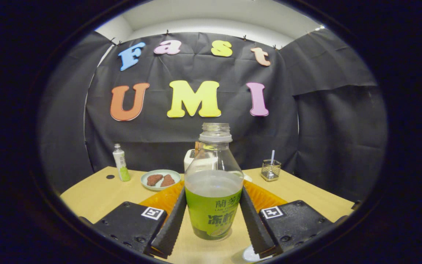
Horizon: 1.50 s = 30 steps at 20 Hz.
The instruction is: Take the bottle from table, then pour the juice into the cup, finally place the bottle on the coaster
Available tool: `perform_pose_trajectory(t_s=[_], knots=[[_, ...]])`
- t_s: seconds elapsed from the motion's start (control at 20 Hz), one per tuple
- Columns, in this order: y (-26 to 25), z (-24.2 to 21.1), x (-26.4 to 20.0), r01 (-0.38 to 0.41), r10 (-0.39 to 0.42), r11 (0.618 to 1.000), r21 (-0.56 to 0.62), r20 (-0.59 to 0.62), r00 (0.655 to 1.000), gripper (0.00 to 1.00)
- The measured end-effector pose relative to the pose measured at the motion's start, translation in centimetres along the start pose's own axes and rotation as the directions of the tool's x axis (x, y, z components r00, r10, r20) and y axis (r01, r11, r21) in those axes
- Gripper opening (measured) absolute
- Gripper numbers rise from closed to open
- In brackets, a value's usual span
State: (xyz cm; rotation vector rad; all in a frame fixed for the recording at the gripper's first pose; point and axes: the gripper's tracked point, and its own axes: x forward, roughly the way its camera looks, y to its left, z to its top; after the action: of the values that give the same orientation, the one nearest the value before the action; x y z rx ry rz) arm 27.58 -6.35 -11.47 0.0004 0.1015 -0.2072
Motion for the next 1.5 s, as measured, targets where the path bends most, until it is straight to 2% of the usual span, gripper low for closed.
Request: perform_pose_trajectory(t_s=[0.25,0.35,0.55,0.6,0.7,0.9,1.35,1.5], knots=[[0.1,-3.1,4.1,0.020,-0.022,0.998,-0.051,-0.038,0.999,0.82],[-0.4,-4.3,4.9,0.058,-0.061,0.997,-0.056,-0.049,0.997,0.83],[-0.6,-6.4,5.8,0.083,-0.086,0.995,-0.047,-0.054,0.995,0.83],[-0.5,-6.9,5.9,0.080,-0.082,0.996,-0.037,-0.063,0.995,0.83],[0.4,-7.1,5.9,0.025,-0.026,1.000,-0.013,-0.058,0.998,0.84],[0.2,-7.0,5.7,0.005,-0.006,1.000,-0.027,-0.068,0.998,1.00],[0.1,-5.8,4.2,-0.009,0.007,1.000,-0.028,-0.072,0.997,1.00],[0.1,-3.7,3.5,-0.037,0.033,0.997,-0.062,-0.052,0.998,1.00]])
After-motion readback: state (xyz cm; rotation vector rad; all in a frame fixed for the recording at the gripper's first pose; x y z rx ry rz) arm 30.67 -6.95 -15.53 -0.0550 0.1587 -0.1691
